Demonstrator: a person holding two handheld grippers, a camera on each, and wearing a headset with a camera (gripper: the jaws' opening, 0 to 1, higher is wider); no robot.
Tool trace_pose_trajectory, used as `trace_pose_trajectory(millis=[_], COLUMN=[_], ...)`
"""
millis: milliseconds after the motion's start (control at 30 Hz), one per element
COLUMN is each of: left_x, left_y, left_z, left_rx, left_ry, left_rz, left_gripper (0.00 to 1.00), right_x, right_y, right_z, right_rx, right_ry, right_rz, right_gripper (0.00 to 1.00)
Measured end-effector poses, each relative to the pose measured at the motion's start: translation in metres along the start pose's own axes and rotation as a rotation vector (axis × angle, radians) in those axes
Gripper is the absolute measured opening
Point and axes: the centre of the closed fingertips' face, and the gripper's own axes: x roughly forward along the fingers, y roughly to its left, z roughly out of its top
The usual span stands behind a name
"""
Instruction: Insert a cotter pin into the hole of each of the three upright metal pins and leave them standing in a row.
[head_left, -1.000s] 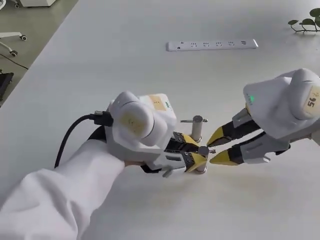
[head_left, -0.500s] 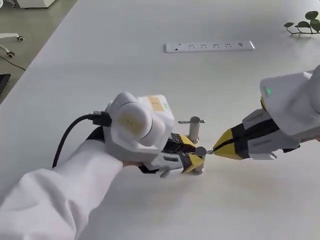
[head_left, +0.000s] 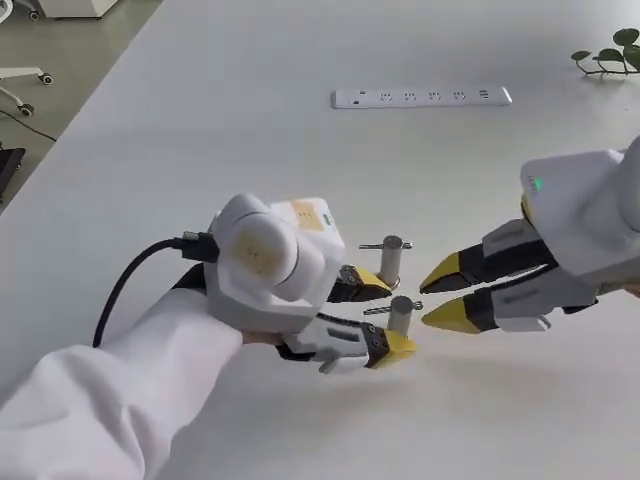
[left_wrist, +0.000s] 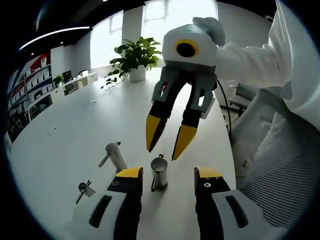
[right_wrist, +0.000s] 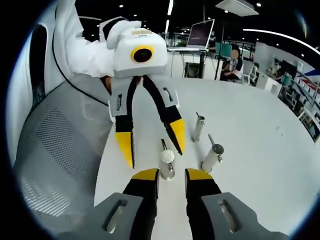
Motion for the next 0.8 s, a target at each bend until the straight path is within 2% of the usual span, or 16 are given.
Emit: trace_pose_trajectory(millis=[33, 133, 233, 333, 400, 467, 567, 800], left_x=[-0.002, -0.006, -0.009, -0.013, -0.015, -0.018, -0.018, -0.019], left_y=[-0.004, -0.006, -0.011, -0.017, -0.021, -0.03, -0.033, -0.033], left_z=[0.0, -0.005, -0.011, -0.018, -0.019, -0.013, -0.009, -0.014], left_rx=[-0.033, -0.047, -0.084, -0.125, -0.134, -0.154, -0.164, -0.174], left_ry=[-0.016, -0.028, -0.035, -0.046, -0.054, -0.085, -0.102, -0.082], left_rz=[-0.017, -0.011, -0.022, -0.031, -0.038, -0.067, -0.068, -0.047], left_gripper=[0.52, 0.72, 0.86, 0.95, 0.97, 0.99, 0.99, 0.99], right_x=[0.001, 0.003, 0.009, 0.014, 0.019, 0.02, 0.024, 0.031], right_y=[0.0, 0.003, 0.006, 0.008, 0.006, 0.005, 0.004, 0.007], right_z=[0.001, 0.002, 0.002, 0.0, -0.004, -0.003, -0.003, -0.001], right_rx=[0.01, 0.045, 0.071, 0.08, 0.094, 0.103, 0.121, 0.129], right_ry=[-0.009, -0.034, -0.048, -0.047, -0.054, -0.062, -0.067, -0.069], right_rz=[0.001, 0.007, 0.014, 0.017, 0.017, 0.01, 0.006, 0.008], right_gripper=[0.18, 0.21, 0.24, 0.25, 0.25, 0.25, 0.24, 0.18])
